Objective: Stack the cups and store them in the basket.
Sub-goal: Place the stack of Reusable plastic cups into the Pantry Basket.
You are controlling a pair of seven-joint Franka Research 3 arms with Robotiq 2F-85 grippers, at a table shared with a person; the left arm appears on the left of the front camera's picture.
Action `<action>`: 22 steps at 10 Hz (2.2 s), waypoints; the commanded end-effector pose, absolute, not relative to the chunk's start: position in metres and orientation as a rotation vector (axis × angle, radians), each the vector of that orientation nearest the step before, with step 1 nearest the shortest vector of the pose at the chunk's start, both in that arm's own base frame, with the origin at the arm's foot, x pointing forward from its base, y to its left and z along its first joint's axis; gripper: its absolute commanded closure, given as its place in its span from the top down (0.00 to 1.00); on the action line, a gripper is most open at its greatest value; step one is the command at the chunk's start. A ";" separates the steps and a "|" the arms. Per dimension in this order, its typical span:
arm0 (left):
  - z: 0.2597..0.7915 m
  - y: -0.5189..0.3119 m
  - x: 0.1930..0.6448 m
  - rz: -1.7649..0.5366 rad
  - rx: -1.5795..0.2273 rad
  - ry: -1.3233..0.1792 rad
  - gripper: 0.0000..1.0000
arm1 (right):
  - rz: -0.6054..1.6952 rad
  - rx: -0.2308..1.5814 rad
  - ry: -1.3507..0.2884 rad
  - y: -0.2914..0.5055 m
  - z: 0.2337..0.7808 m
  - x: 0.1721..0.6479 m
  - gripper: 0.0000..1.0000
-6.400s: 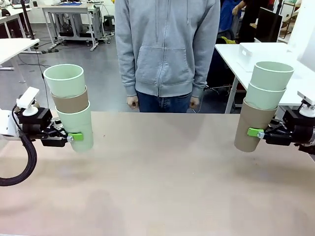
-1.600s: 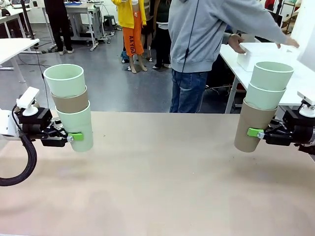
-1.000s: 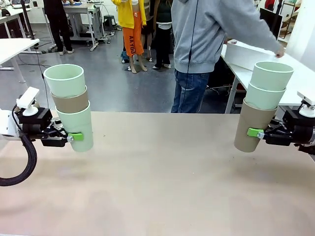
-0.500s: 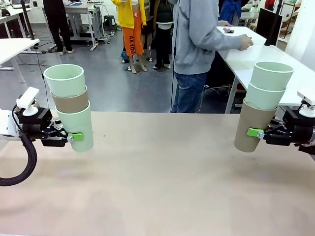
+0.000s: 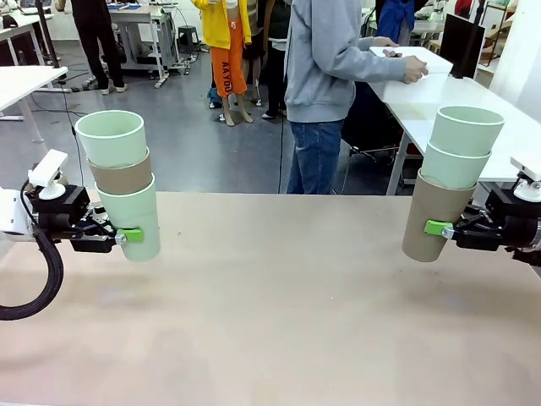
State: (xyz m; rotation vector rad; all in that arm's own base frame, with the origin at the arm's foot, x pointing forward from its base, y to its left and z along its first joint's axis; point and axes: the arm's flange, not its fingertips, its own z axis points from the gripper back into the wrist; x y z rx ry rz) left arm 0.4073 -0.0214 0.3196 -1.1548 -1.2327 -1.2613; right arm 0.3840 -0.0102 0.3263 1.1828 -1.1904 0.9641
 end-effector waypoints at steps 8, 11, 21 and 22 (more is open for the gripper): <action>0.323 -0.022 0.407 -1.268 -1.160 -1.242 0.85 | 0.971 1.179 -1.198 -0.010 0.330 0.384 0.86; 0.323 -0.022 0.407 -1.268 -1.160 -1.242 0.85 | 0.971 1.179 -1.198 -0.010 0.330 0.384 0.86; 0.323 -0.022 0.407 -1.268 -1.160 -1.242 0.85 | 0.971 1.179 -1.198 -0.010 0.330 0.384 0.86; 0.323 -0.022 0.407 -1.268 -1.160 -1.242 0.85 | 0.971 1.179 -1.198 -0.010 0.330 0.384 0.86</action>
